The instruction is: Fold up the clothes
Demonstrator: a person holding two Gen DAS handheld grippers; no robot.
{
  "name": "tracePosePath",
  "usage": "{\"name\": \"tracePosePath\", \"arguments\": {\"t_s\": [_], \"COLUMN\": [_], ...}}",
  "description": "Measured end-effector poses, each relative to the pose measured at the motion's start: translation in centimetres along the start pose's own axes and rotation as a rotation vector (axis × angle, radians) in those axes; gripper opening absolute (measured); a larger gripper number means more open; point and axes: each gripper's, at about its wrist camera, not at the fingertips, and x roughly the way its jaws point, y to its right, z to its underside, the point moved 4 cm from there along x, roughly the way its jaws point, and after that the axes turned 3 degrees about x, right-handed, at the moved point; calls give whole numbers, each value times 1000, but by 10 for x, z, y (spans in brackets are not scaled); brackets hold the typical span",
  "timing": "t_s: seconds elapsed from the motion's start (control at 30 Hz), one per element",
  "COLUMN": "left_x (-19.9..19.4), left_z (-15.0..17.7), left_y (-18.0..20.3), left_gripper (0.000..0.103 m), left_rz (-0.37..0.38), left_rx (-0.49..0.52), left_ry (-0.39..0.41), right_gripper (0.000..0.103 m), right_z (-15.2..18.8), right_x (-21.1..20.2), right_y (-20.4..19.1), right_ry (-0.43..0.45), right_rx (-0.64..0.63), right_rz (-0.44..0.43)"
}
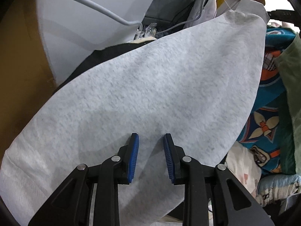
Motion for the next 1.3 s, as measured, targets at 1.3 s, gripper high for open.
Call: {"name": "tracePosePath", "arguments": {"t_s": [1.3], "left_x": [-127], "left_z": [68], "left_y": [-93], "left_gripper": [28], "left_rz": [-208], "left_rx": [17], "left_ry": [-28], "right_gripper": [2], "right_z": [103], "right_x": [133], "right_y": [-106], "right_ry": [-41], "right_rx": [31], "right_rz": [-216]}}
